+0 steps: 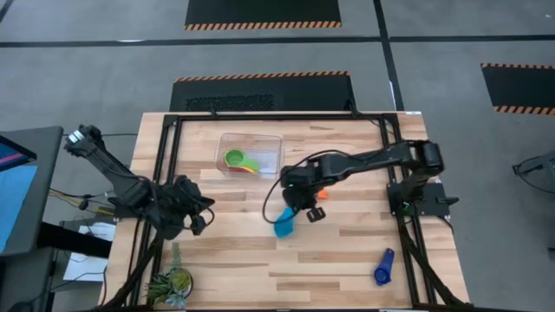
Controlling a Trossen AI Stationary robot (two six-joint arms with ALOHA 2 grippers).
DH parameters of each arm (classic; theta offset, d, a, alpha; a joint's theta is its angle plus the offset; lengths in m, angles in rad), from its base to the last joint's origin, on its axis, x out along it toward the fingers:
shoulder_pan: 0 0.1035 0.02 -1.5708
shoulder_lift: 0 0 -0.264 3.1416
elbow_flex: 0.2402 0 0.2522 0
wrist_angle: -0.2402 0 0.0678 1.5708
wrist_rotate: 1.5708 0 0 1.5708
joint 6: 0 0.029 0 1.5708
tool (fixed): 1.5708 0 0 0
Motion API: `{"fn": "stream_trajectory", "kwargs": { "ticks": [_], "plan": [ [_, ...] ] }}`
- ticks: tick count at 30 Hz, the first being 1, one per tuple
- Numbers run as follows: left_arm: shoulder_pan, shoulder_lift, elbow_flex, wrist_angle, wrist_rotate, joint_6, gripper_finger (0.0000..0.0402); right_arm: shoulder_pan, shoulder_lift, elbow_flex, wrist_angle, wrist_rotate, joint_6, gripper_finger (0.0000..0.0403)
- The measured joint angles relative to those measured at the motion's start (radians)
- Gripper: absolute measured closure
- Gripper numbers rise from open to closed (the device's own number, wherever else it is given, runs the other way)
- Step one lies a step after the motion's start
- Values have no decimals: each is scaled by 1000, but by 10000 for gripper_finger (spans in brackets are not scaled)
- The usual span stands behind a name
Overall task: Nest measuring cups in basket
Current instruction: Stack the light blue measuring cup on top of the green measuring cup in the transparent bin
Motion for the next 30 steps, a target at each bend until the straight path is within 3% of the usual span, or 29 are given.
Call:
{"fn": "stream_trajectory", "kwargs": {
  "ticks": [7, 16, 30],
  "plan": [
    [39, 63, 0, 5, 3, -33, 401, 7, -148, -89, 118, 0, 92, 317],
    [80, 64, 0, 16, 8, -20, 401, 29, -171, -88, 332, -31, 85, 310],
    [82, 64, 0, 20, 38, -8, 402, 60, -40, -57, 361, -25, 79, 181]
  ]
}}
